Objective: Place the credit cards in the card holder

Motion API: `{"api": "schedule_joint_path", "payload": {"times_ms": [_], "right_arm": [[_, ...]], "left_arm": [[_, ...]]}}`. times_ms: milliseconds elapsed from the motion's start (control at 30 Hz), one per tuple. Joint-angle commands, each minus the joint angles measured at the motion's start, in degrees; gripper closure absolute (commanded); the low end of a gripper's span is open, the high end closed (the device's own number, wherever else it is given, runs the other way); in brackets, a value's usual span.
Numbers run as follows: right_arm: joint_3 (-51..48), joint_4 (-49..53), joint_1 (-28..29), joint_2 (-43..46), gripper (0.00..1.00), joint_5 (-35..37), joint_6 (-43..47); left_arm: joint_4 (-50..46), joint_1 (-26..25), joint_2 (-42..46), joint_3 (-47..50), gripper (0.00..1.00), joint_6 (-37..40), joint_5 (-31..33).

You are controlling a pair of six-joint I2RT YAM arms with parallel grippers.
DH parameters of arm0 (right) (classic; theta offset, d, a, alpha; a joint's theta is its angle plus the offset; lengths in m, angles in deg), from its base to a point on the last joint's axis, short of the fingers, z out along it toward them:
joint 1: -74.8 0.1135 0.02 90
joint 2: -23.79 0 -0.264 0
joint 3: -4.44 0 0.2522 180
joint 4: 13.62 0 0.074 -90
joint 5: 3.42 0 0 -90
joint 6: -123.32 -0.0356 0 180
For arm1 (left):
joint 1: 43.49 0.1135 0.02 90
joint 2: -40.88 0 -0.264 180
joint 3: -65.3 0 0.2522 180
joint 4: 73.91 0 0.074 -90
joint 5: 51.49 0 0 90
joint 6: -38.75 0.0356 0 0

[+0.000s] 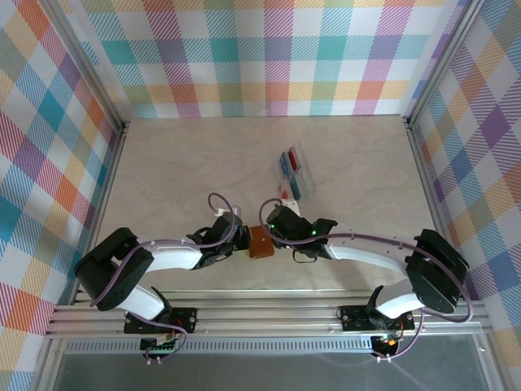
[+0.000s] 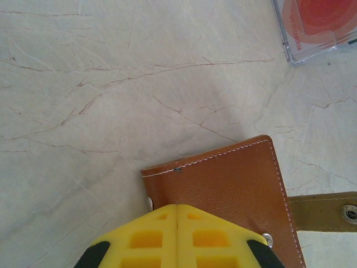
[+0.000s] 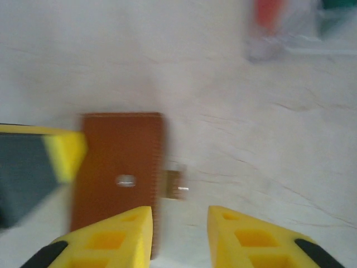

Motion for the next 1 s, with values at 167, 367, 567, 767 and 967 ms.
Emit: {"api": "schedule_joint_path", "payload": {"times_ms": [167, 367, 567, 767, 967], "right_arm": [[3.38, -6.63, -1.78, -4.28, 0.88, -17.43, 0.97], [0.25, -12.95, -7.54, -10.74, 0.86, -23.3, -1.53], [-3.52, -15.03, -10.37, -12.66, 0.69, -23.49, -2.83], [-4.53, -18.2, -10.94, -13.97, 0.61, -28.68, -2.31], [-4.43, -19.82, -11.04, -14.1, 0.63, -31.6, -2.3]], "left_arm": [[-6.46, -1.22, -2.72, 2.05, 1.0, -0.35, -0.58], [-6.38, -1.3, -2.97, 2.11, 1.0, -0.36, -0.45], [-6.71, -1.31, -2.69, 2.48, 1.0, -0.32, 0.19], [-6.08, -1.26, -3.77, 2.82, 1.0, -0.33, 0.35], [-4.72, -1.37, -5.27, 3.61, 1.0, -0.79, 0.41]]}}
